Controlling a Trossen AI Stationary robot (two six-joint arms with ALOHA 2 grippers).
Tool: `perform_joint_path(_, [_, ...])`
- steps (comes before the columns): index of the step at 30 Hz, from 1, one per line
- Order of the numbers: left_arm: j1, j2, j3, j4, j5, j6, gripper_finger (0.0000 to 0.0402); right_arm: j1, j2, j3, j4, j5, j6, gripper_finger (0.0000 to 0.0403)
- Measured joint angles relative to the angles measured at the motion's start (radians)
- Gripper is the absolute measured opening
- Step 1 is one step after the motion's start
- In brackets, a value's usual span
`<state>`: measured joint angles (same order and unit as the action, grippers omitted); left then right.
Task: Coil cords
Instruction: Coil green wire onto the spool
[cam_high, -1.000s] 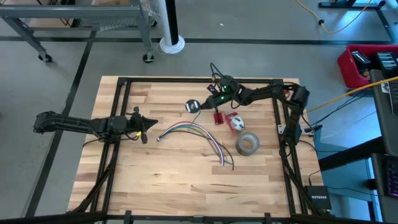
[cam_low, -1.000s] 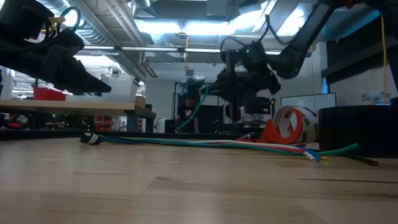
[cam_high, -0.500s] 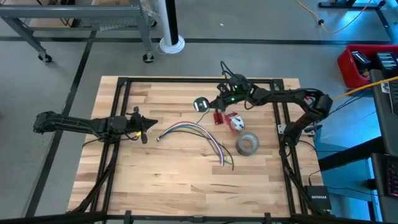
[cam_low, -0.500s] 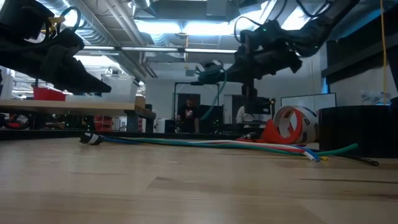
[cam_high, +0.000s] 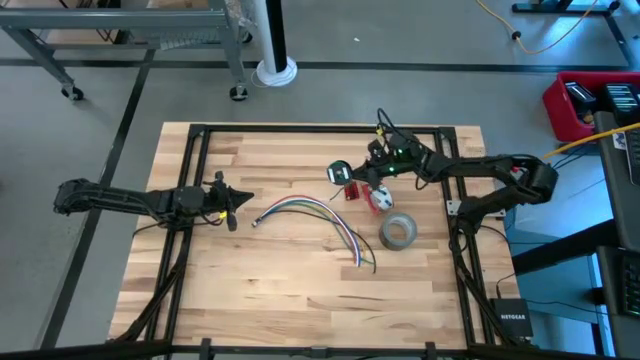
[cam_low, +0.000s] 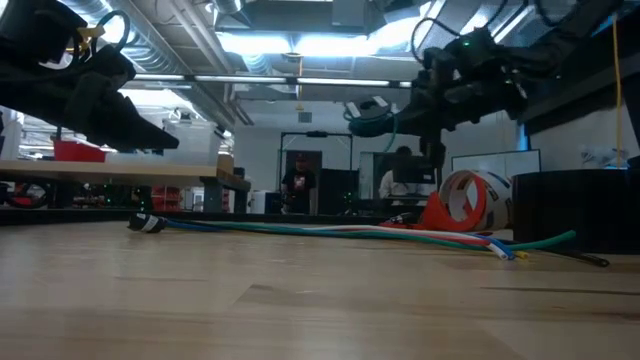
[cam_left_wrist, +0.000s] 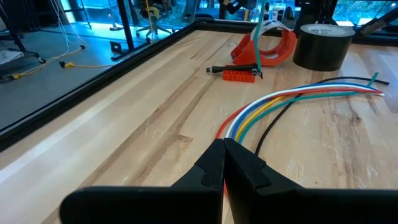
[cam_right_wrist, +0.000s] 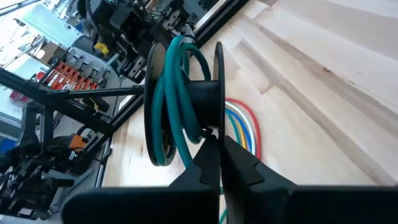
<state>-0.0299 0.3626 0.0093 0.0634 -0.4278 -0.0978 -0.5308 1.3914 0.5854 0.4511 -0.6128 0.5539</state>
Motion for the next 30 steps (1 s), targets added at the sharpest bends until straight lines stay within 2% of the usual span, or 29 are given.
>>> perform_joint_path(5, [0.0,0.0,0.0,0.0,0.0,0.0,0.0,0.0,-0.131,-0.114,0.004,0.009,-0.009,0.0001])
perform_joint_path(10, [0.0,0.0,0.0,0.0,0.0,0.0,0.0,0.0,-0.318,-0.242,0.002,0.083,-0.002,0.0001])
perform_joint_path(15, [0.0,0.0,0.0,0.0,0.0,0.0,0.0,0.001,-0.463,-0.323,0.004,0.089,0.094,0.0001])
perform_joint_path(19, [0.0,0.0,0.0,0.0,0.0,0.0,0.0,0.019,-0.468,-0.327,0.003,0.061,0.149,0.0001])
perform_joint_path(23, [0.0,0.0,0.0,0.0,0.0,0.0,0.0,0.111,-0.442,-0.327,0.033,0.064,0.175,0.0001])
perform_joint_path(30, [0.0,0.0,0.0,0.0,0.0,0.0,0.0,0.353,-0.296,-0.315,0.166,0.198,0.198,0.0001])
